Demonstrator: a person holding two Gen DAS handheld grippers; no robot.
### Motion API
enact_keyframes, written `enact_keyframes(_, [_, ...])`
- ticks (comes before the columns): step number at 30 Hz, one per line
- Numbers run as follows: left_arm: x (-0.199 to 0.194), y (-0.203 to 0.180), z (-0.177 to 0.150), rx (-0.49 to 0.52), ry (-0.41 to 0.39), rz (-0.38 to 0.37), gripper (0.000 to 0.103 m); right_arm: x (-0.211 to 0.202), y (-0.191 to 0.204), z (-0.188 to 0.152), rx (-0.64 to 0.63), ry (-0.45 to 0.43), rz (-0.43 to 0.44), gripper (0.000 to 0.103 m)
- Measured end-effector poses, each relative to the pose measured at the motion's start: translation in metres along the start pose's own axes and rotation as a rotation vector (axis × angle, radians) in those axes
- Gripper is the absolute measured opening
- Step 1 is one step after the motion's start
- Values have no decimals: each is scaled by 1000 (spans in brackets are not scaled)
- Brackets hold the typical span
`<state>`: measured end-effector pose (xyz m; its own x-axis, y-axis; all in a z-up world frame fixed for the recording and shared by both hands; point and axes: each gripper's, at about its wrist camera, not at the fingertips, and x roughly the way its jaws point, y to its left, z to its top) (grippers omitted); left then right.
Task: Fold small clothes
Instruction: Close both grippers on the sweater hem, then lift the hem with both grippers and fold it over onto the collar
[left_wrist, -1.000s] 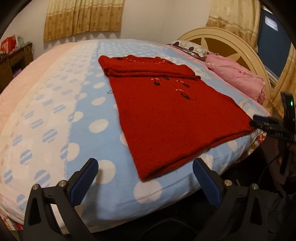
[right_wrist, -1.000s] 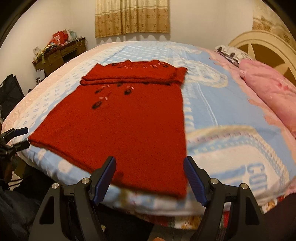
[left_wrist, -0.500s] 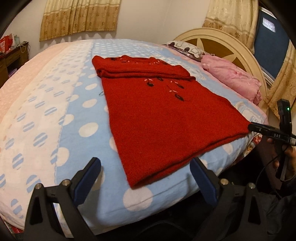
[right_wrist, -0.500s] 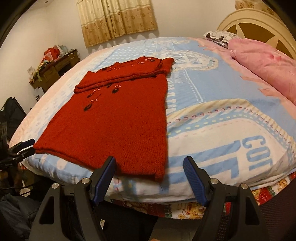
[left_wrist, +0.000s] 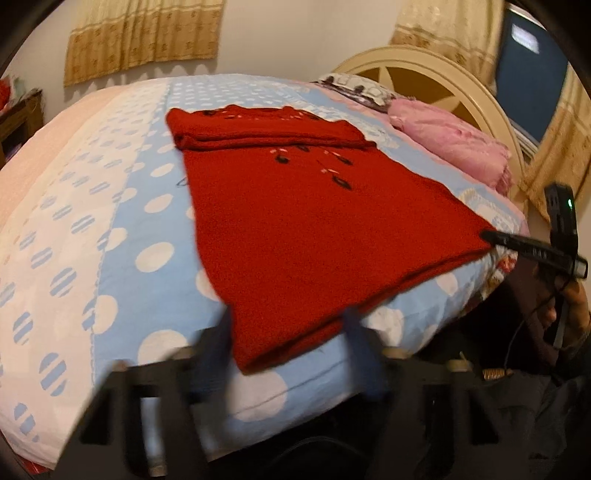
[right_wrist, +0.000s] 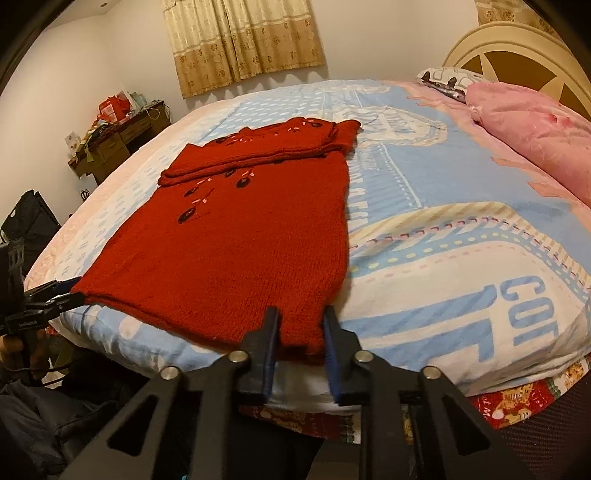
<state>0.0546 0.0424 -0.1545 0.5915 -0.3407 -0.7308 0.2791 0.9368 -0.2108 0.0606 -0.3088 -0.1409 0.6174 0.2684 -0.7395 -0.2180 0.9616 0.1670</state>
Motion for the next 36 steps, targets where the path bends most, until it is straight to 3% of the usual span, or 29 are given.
enact_keyframes(1, [-1, 1, 0, 1, -6, 4, 31, -1, -2, 0, 12, -5, 13, 13])
enact_keyframes(2, [-2, 3, 1, -5, -9, -8, 16, -3, -5, 0, 27, -13, 28, 10])
enact_keyframes(9, [-21, 8, 8, -18, -98, -47, 15, -18, -12, 7, 62, -92, 78, 9])
enact_keyframes(17, [-24, 14, 32, -40, -136, -87, 14, -27, -14, 20, 73, -139, 85, 9])
enact_keyframes(24, [-34, 22, 69, -48, -204, -117, 14, -38, -10, 60, 67, -213, 117, 8])
enact_keyframes(36, [-20, 59, 125, -130, -232, -141, 13, -19, -9, 135, 76, -255, 153, 8])
